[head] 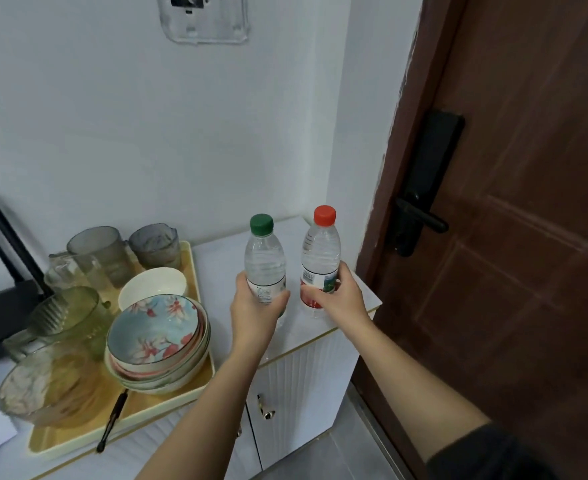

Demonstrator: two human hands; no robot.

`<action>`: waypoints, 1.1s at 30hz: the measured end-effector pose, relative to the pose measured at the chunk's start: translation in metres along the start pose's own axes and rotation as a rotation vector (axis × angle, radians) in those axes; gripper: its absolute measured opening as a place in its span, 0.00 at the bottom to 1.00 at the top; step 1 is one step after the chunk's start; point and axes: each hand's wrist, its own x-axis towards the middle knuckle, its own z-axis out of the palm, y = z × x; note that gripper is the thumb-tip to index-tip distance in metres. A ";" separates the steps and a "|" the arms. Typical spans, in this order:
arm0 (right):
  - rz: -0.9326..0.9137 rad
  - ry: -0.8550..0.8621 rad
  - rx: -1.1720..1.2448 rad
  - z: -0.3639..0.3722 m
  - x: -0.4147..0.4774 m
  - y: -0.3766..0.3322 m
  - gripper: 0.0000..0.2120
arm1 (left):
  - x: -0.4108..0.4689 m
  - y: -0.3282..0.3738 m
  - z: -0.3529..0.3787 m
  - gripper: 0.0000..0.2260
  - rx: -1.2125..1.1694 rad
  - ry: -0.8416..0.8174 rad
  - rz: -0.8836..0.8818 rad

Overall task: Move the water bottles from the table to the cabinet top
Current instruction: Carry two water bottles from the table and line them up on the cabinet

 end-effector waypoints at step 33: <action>0.005 0.179 -0.331 0.052 0.208 0.025 0.20 | 0.201 -0.012 0.099 0.21 0.136 0.194 -0.136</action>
